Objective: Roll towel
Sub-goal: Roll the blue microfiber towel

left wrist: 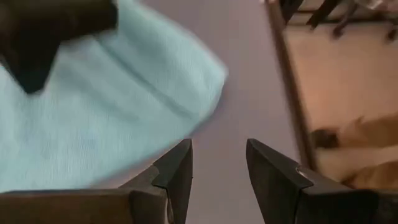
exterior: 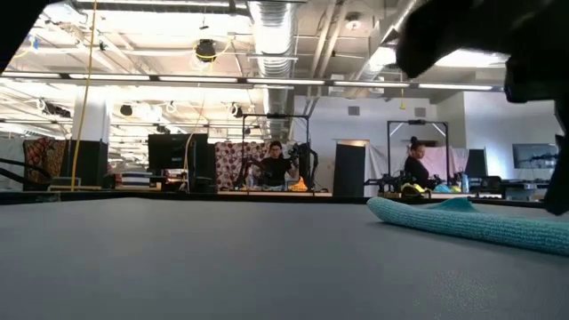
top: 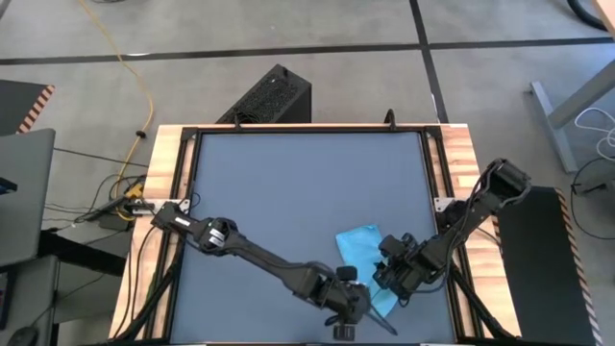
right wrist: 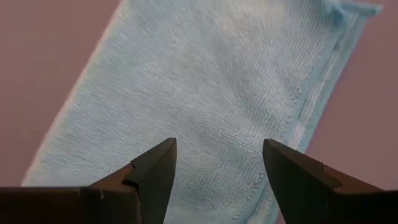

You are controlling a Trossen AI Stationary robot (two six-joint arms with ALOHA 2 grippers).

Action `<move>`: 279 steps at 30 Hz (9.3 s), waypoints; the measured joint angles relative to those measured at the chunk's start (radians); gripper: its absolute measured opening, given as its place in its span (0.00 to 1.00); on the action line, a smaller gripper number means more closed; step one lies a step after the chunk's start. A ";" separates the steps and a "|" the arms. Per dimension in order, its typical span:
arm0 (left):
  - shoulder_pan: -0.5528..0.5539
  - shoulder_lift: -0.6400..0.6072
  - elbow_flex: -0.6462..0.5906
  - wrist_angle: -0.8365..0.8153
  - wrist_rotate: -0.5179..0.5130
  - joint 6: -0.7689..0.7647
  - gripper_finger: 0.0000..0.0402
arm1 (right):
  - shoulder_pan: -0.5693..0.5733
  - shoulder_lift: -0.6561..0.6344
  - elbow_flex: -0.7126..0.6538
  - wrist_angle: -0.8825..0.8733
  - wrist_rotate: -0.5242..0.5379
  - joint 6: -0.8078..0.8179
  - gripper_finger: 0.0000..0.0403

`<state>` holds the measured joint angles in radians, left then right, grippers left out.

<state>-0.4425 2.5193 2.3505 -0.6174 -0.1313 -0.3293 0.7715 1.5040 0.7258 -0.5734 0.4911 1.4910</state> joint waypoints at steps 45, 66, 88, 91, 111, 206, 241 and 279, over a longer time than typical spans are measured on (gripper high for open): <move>-0.037 -0.028 0.000 -0.031 -0.136 -0.272 0.35 | -0.416 -0.044 -0.113 0.176 0.081 -0.467 0.66; -0.064 -0.040 0.000 -0.065 -0.269 -0.300 0.35 | -0.155 -0.213 -0.112 -0.354 0.083 0.051 0.66; -0.083 -0.039 0.000 -0.068 -0.275 -0.313 0.35 | -0.252 -0.240 -0.112 -0.198 0.250 -0.020 0.66; -0.088 -0.039 0.000 -0.090 -0.275 -0.337 0.35 | -0.289 -0.237 -0.112 -0.193 0.250 -0.070 0.66; -0.113 -0.059 0.001 -0.168 -0.293 -0.385 0.35 | -0.414 0.051 -0.110 0.222 0.100 -0.321 0.66; -0.130 -0.066 0.000 -0.236 -0.565 -0.412 0.35 | -0.158 -0.228 0.062 -0.178 0.094 -0.870 0.66; -0.140 -0.066 0.000 -0.209 -0.593 -0.416 0.35 | -0.093 0.071 0.069 -0.129 0.209 -1.405 0.66; -0.171 -0.066 0.000 -0.525 -0.776 -0.695 0.35 | -0.215 0.012 0.306 -0.441 0.016 -1.009 0.05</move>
<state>-0.6131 2.4531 2.3508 -1.1420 -0.9070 -1.0248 0.5569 1.5162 1.0319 -1.0141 0.5068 0.4815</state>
